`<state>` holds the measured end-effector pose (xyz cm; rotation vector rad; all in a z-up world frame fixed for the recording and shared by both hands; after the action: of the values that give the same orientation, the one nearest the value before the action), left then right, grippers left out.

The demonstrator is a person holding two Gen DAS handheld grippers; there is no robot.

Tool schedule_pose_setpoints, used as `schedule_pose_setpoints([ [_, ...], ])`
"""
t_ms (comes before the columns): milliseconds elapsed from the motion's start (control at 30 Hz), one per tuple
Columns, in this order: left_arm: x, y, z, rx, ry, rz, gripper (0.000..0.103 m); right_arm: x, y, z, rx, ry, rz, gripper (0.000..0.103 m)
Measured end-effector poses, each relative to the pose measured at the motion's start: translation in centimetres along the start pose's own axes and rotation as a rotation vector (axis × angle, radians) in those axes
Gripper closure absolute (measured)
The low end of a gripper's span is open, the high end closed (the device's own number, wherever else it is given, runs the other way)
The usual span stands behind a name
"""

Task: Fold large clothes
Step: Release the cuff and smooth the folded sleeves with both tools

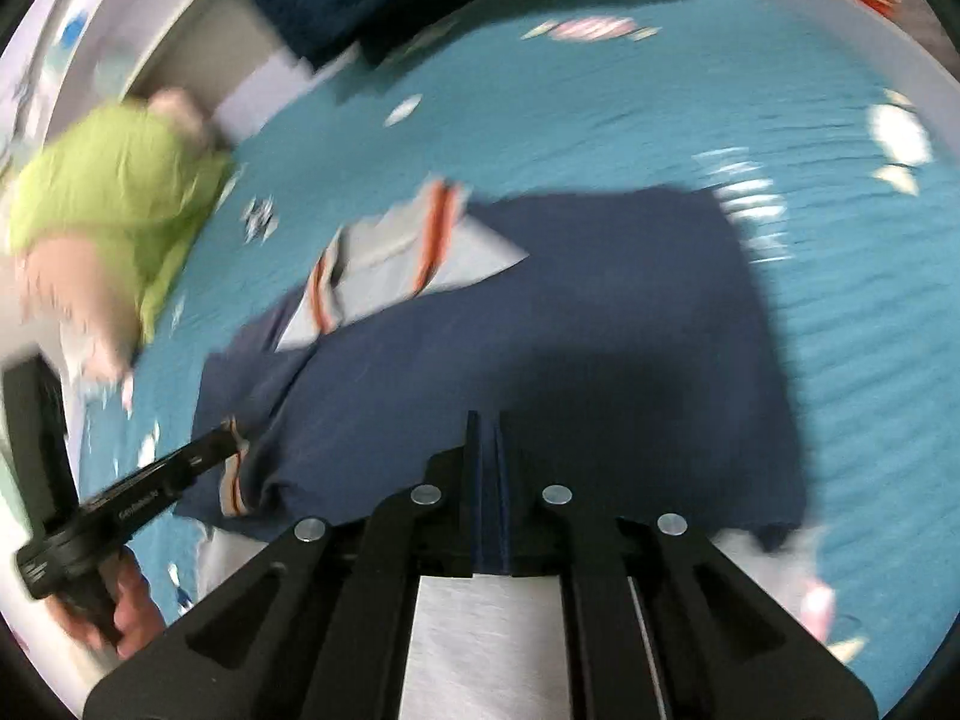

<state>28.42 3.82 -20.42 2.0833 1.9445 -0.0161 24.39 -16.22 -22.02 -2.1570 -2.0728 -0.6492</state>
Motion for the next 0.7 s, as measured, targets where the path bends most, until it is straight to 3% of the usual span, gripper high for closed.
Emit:
schedule_pose_setpoints([
  [67,-1.0,-0.5,3.6,0.072,0.077,0.029,0.103,-1.1,-0.3,1.8,0.041,-0.024,0.015,0.103],
  [133,-0.9,-1.3,4.0,0.039,0.08,0.049,0.101,-3.4,-0.8,0.8,0.044,0.024,0.045,0.103],
  [200,-0.1,-1.8,2.9,0.059,0.137,0.057,0.101,-6.2,-1.7,-1.6,0.028,-0.061,0.086,0.103],
  [267,1.2,-2.2,1.9,0.049,0.135,0.025,0.101,-9.5,-2.4,-2.6,0.001,-0.183,0.139,0.099],
  [367,3.5,-1.1,4.0,0.017,0.08,-0.035,0.101,-13.1,-2.7,-0.9,0.036,-0.064,0.189,0.103],
  [467,2.4,-0.4,3.4,0.046,0.13,-0.038,0.101,-11.2,-1.6,-2.5,0.038,-0.128,0.147,0.102],
  [500,1.8,-0.1,2.7,0.034,0.134,-0.025,0.101,-10.1,-1.1,-4.0,-0.015,-0.11,0.131,0.097],
  [567,0.7,0.3,0.9,-0.033,0.116,0.022,0.101,-8.2,0.1,-6.0,-0.093,-0.037,0.091,0.097],
  [633,-0.3,1.1,0.2,-0.082,0.109,0.049,0.101,-5.4,1.7,-5.7,-0.113,-0.034,0.017,0.097],
  [700,-1.2,2.6,1.1,-0.077,0.084,0.039,0.101,-3.8,3.4,-3.7,-0.084,-0.036,-0.009,0.097],
])
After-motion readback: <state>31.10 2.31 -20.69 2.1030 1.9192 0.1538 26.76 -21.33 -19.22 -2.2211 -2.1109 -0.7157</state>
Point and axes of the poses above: each gripper's, at about its wrist camera, not at the fingertips, and z roughly the way its jaws point, x to its left, y to its top, the point moved 1 cm from there along z, roughly the way its jaws point, and after that the axes turned 10 degrees about x, right-handed, at the moved point
